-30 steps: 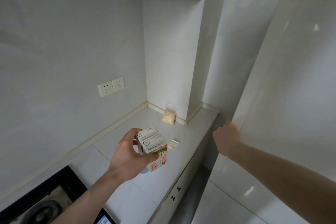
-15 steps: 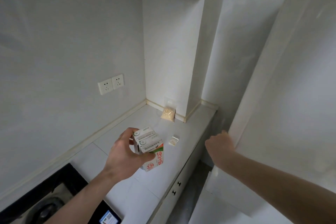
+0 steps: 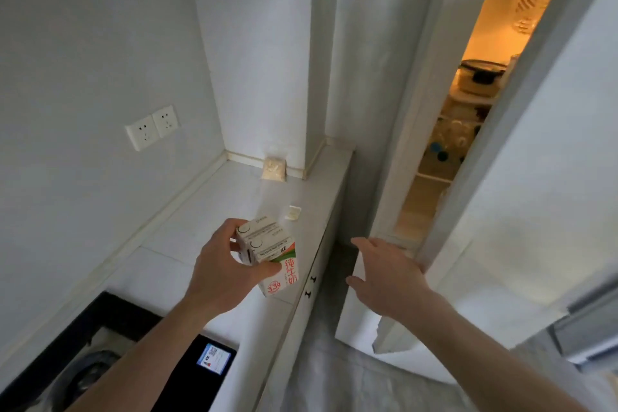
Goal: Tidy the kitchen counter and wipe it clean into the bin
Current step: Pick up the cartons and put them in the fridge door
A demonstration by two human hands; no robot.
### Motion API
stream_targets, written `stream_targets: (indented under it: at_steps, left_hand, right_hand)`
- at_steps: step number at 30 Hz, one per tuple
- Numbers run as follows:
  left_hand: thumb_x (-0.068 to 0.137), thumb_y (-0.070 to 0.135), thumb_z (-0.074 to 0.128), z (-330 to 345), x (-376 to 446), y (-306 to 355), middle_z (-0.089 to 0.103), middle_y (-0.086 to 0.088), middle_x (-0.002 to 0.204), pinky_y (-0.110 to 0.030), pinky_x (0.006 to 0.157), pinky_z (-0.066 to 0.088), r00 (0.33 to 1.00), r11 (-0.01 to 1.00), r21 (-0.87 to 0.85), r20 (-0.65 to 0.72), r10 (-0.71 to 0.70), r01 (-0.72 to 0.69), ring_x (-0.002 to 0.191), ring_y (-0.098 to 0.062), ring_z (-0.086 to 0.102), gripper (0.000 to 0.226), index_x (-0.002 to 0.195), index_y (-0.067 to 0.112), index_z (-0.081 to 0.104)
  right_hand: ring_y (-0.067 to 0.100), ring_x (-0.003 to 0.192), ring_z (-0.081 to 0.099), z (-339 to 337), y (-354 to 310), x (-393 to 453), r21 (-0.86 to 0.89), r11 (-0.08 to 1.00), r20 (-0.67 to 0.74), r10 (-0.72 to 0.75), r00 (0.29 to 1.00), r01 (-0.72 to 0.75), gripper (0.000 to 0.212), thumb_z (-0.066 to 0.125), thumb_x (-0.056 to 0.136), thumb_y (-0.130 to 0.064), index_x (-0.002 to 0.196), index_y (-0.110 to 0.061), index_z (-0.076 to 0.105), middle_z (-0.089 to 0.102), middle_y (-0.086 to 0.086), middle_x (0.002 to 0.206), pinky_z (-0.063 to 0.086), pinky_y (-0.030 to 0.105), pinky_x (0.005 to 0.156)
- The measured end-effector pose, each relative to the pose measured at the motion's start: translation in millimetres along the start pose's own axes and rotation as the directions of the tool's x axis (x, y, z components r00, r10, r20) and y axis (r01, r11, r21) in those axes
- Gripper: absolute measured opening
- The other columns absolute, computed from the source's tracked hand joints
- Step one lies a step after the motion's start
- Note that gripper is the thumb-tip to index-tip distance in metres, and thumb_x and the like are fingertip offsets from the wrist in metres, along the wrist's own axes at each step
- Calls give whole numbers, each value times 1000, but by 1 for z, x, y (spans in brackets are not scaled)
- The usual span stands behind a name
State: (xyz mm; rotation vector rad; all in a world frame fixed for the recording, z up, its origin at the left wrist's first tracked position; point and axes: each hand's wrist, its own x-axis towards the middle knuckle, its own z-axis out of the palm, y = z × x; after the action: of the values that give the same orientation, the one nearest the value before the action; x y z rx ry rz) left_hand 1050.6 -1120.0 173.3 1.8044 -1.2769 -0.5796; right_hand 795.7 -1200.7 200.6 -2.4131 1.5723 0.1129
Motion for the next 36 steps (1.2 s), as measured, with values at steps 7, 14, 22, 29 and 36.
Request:
stream_targets:
  at_steps: [7,14,22,29,36]
  left_hand:
    - [66,39,92,17,-17,2,65,18,109,-25,78,58,989,996,-8,120,91,-90,101,-10,64,59,110,35,54]
    - [65,38,94,38,-25,16,62,29,107,-17,77,53,962,986,-20,218,167,-166,102,-5,64,61,111,36,55]
    - [55,55,87,76,-24,33,65,32,105,-23,77,55,923,978,-65,324,208,-197,99,5,61,63,107,40,55]
    - [64,33,95,111,-19,64,70,22,104,-16,70,52,872,967,-129,419,255,-220,97,6,63,56,106,36,58]
    - [61,36,95,154,1,110,73,16,108,-37,81,63,816,957,-263,522,246,-120,100,-14,72,57,106,37,60]
  right_hand:
    - [18,133,51,38,20,-64,281,946,11,167,986,-163,80,59,94,-55,158,-35,15,28,-8,162,47,36,107]
    - [8,124,54,55,50,-92,531,818,-100,320,942,-222,67,65,89,-55,148,-45,34,42,-19,151,49,33,100]
    - [-3,99,62,48,92,-126,678,702,-223,480,849,-218,38,73,88,-39,124,-43,60,60,-23,124,53,28,84]
    - [1,88,70,27,108,-152,797,589,-217,490,844,-137,26,74,90,-27,111,-42,68,73,-22,101,60,26,80]
    - [-2,101,67,-12,127,-145,844,537,-272,437,857,-6,26,72,91,-21,111,-36,70,69,-24,114,56,16,81]
